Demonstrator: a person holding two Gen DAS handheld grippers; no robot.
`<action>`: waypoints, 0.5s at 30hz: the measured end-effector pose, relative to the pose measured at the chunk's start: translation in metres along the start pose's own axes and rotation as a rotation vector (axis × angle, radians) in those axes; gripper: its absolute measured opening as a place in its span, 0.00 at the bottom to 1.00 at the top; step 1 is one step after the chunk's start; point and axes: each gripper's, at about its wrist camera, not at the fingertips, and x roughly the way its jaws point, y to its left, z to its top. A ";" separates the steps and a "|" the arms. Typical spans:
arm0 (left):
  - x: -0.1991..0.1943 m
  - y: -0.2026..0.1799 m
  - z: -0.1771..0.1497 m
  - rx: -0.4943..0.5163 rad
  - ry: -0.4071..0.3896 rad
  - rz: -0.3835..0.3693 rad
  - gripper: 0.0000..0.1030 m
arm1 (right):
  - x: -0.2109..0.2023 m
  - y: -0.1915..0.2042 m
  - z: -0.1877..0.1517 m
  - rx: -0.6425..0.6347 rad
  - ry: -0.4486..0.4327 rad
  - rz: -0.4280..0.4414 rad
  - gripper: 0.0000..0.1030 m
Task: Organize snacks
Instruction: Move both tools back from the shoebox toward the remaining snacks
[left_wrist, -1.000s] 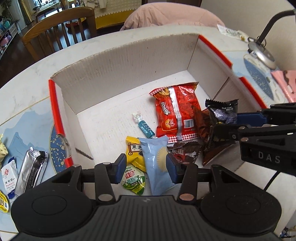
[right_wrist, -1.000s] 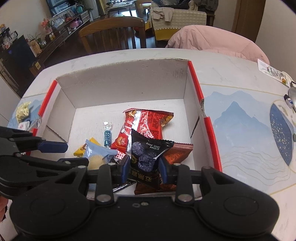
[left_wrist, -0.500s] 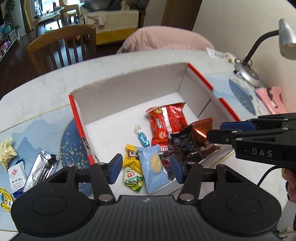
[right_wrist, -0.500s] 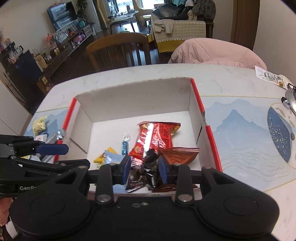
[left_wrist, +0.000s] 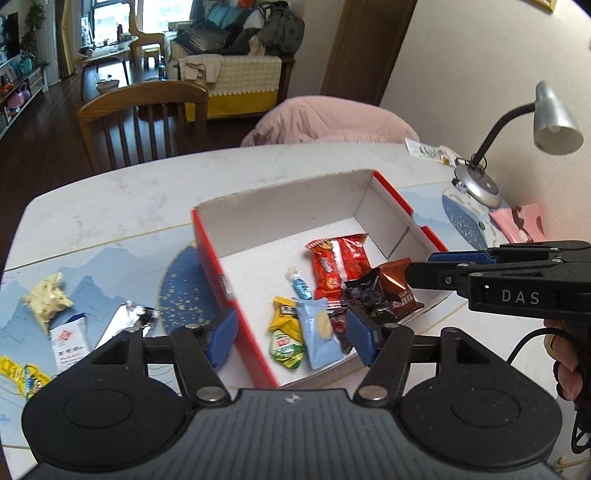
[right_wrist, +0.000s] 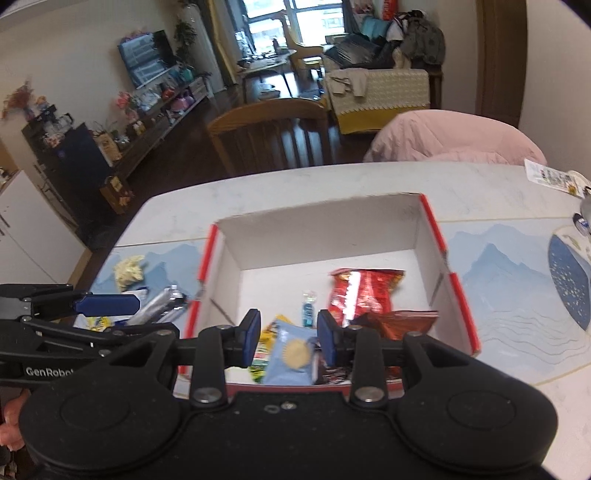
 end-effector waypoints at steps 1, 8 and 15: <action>-0.005 0.004 -0.002 0.000 -0.003 0.000 0.63 | 0.000 0.003 0.000 0.002 0.005 0.018 0.32; -0.035 0.048 -0.023 -0.054 -0.030 0.020 0.63 | -0.001 0.037 -0.002 -0.028 -0.002 0.066 0.32; -0.062 0.102 -0.041 -0.112 -0.062 0.077 0.63 | 0.009 0.081 -0.007 -0.067 0.006 0.088 0.35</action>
